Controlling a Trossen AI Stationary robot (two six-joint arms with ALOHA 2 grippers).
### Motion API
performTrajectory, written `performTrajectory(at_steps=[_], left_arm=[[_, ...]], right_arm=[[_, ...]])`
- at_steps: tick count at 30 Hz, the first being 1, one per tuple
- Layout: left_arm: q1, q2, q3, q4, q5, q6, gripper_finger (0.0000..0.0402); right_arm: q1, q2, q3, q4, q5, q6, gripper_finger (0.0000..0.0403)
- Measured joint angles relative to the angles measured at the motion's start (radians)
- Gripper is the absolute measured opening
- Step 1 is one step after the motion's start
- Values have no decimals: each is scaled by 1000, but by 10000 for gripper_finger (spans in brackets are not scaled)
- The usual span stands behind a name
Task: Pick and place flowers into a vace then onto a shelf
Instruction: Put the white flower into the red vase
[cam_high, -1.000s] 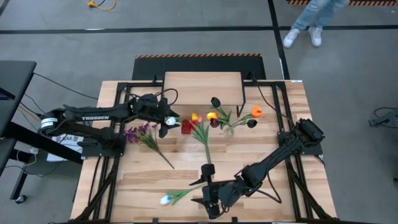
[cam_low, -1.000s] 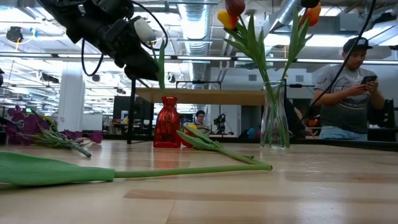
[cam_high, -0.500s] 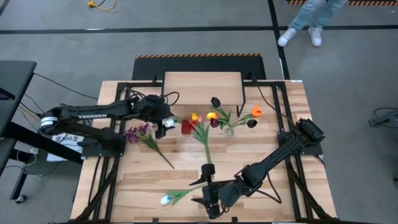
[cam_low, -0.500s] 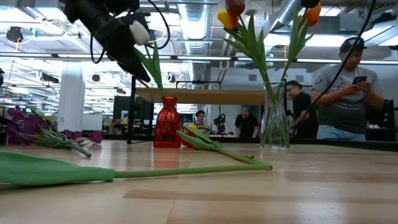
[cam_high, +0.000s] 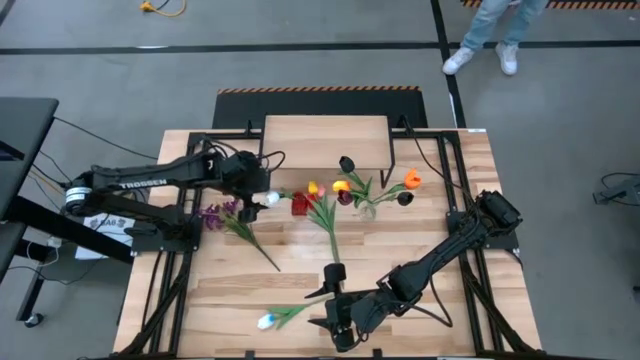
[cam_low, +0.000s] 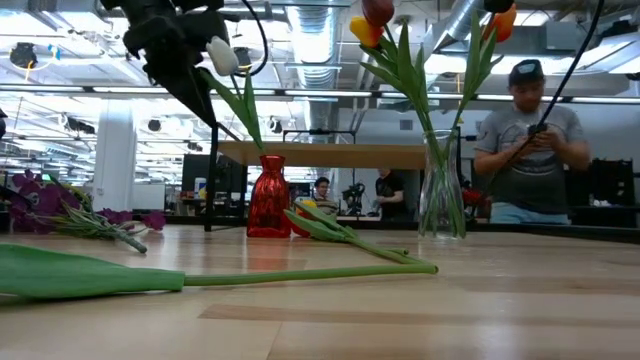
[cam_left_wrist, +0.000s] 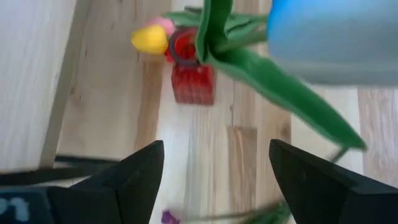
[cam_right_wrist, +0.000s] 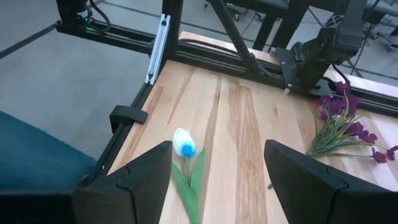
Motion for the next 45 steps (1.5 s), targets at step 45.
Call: performTrajectory(at_steps=[45], left_arm=[[-749,-716,-626,769,-215,-528,281]], right_arm=[[-80,397,344,-400,-229,221,249]])
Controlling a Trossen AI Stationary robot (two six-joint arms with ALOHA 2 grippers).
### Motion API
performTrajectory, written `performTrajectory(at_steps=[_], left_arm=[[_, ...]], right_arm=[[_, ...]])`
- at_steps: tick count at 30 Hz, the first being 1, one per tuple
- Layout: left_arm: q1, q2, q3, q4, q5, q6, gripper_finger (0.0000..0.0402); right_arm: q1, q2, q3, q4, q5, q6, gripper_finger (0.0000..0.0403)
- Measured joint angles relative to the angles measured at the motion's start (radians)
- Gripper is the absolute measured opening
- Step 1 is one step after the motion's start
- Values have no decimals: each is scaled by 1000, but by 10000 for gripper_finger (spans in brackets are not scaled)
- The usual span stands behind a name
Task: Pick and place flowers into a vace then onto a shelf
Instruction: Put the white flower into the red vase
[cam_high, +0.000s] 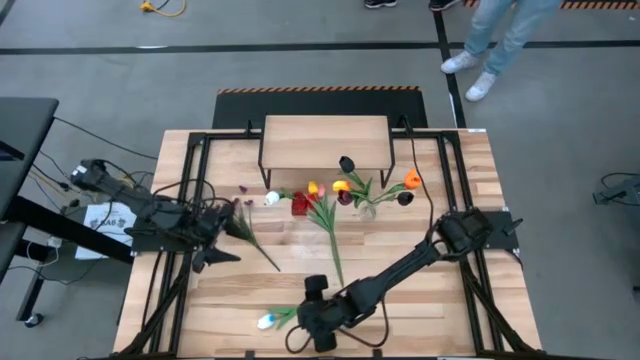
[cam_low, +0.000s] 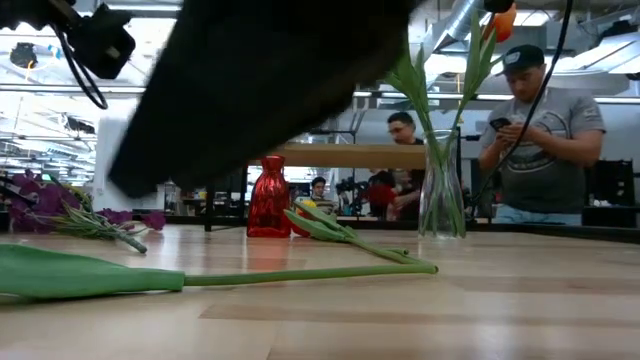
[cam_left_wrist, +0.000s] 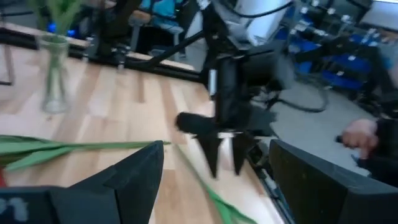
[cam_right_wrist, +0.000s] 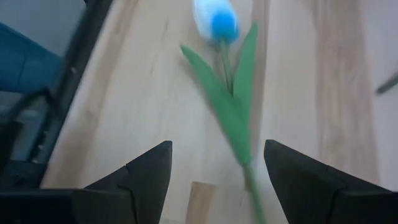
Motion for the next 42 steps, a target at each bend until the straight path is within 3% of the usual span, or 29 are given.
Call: performTrajectory(at_steps=[11,25,34,42], left_arm=[[-71,1,-9,58,-11,5,281],[-71,1,-9,57,-12,1,281],[-71,1,-9,54,-11,0,281],[-71,2,-9,50,-42,-82,281]], right_arm=[[-41,71,5,7,-13,78,222],[-49,132,8,52,-6,110,122],[-42,148,8,93,-11,185,15],[-26,162,68,60,6,212,5]])
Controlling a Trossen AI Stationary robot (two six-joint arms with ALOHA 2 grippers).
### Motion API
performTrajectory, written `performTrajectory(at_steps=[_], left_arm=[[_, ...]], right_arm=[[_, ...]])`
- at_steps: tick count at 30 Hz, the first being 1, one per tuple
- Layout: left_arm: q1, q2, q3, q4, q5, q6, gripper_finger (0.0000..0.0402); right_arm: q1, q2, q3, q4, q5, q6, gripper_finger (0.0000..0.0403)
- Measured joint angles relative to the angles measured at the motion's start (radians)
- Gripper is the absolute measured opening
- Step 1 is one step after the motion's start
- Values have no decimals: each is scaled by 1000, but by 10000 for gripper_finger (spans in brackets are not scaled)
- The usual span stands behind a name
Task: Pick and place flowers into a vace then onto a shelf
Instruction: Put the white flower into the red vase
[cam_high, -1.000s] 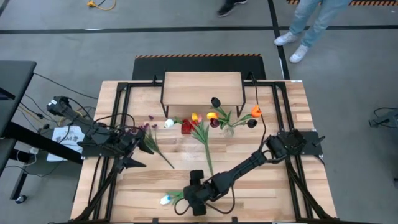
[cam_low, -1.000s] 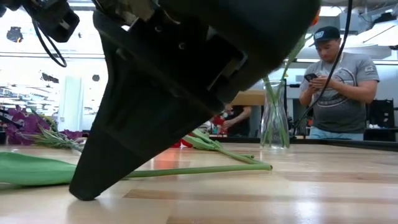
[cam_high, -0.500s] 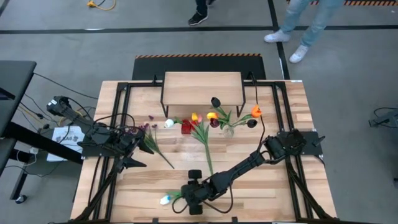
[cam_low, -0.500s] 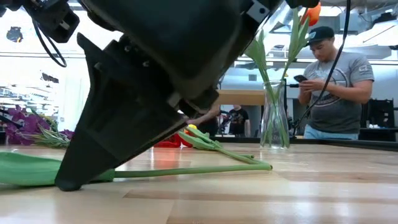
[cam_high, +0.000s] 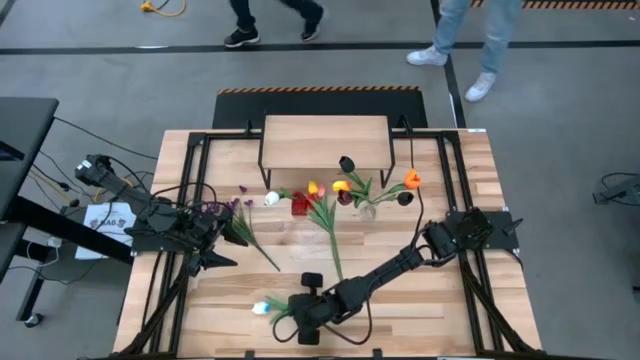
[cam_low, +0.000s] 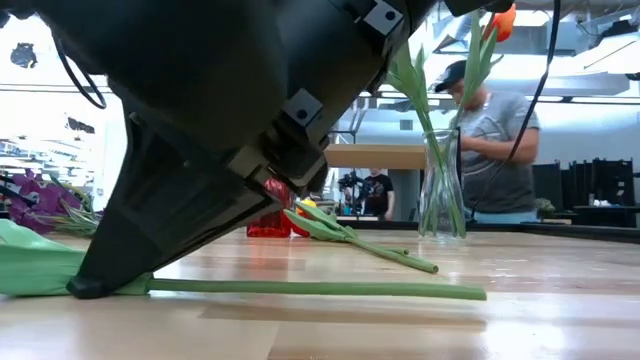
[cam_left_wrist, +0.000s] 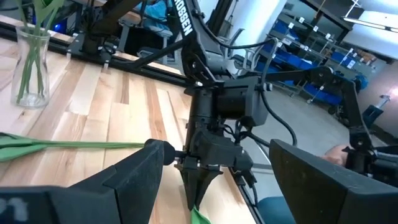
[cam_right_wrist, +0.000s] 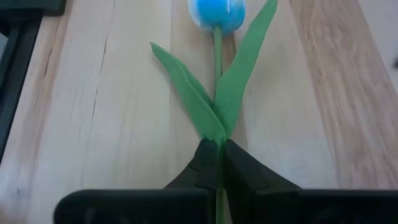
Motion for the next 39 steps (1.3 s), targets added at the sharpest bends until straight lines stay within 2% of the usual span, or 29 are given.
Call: performTrajectory(at_steps=[5,12,19,23,29,35,39], left_arm=[[0,0,0,-2,5,4,281],[0,0,0,-6,5,9,281],[0,0,0,-30,3,16,281],[0,0,0,-28,0,37,281],[0,0,0,-18,-6,94,281],[0,26,0,56,-37,202,281],[0,96,0,193,-36,299,281]], right_arm=[[16,-7,63,-53,5,-44,3],[54,-23,160,-130,-71,-126,1],[74,-41,240,-167,-34,-196,1],[93,-86,258,-160,25,-249,0],[140,-180,256,-124,231,-377,0],[168,-241,257,116,464,-587,0],[135,-245,257,292,500,-668,0]])
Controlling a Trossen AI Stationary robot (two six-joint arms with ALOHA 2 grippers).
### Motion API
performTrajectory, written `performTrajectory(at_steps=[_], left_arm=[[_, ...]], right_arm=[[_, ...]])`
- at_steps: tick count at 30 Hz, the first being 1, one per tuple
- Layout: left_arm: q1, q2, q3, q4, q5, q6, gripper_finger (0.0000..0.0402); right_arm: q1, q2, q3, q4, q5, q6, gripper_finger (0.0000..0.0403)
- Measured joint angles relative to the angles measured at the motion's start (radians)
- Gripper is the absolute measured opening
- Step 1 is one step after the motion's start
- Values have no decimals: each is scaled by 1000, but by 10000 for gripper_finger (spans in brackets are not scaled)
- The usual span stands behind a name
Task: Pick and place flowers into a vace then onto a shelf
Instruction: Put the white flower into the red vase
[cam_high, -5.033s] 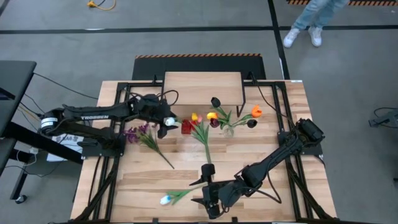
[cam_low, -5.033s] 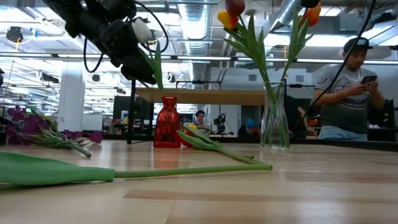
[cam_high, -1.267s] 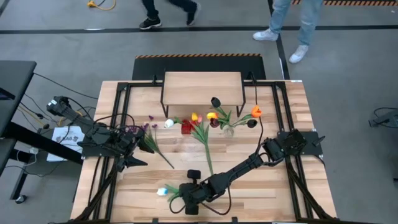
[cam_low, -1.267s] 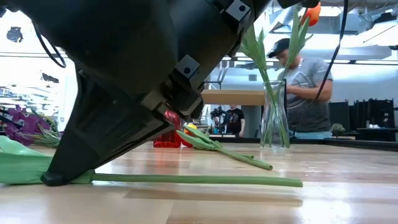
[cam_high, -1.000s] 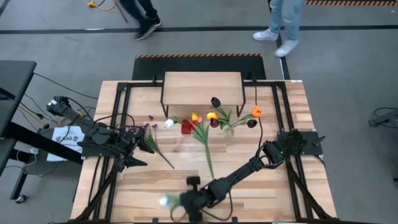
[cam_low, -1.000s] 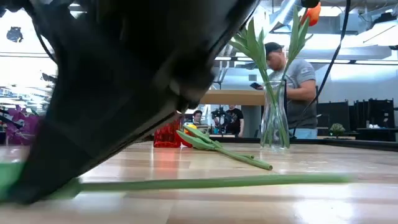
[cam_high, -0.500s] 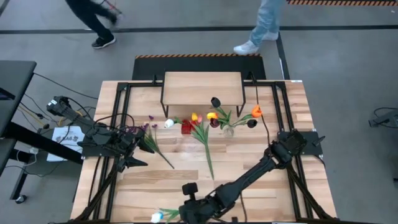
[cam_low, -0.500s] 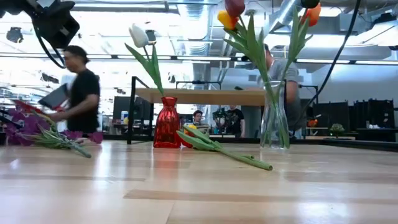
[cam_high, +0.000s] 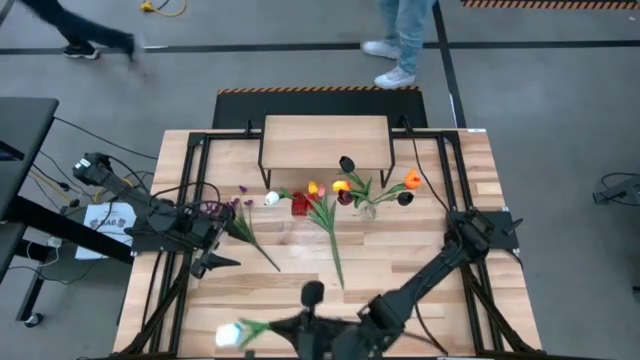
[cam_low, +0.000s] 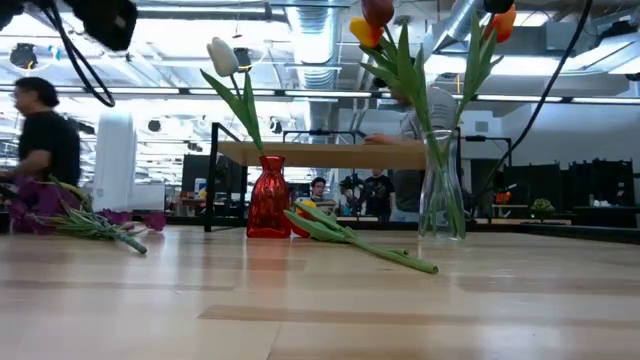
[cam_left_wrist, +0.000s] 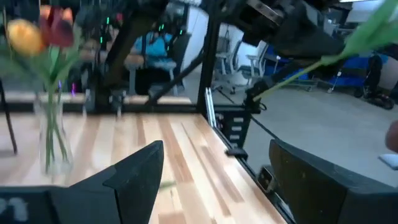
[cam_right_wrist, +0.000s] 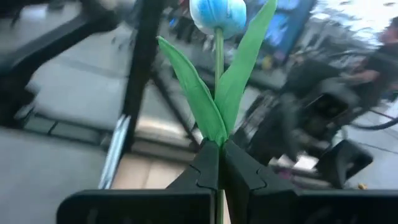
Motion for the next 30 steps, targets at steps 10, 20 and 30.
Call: performTrajectory(at_steps=[10,20,30], left_arm=[[-16,224,0,446,18,185,281],[-74,264,0,565,10,297,281],[-80,264,0,643,2,327,281]], right_arm=[[-122,5,0,109,-11,70,0],[-154,6,0,78,64,78,0],[-178,14,0,33,64,122,0]])
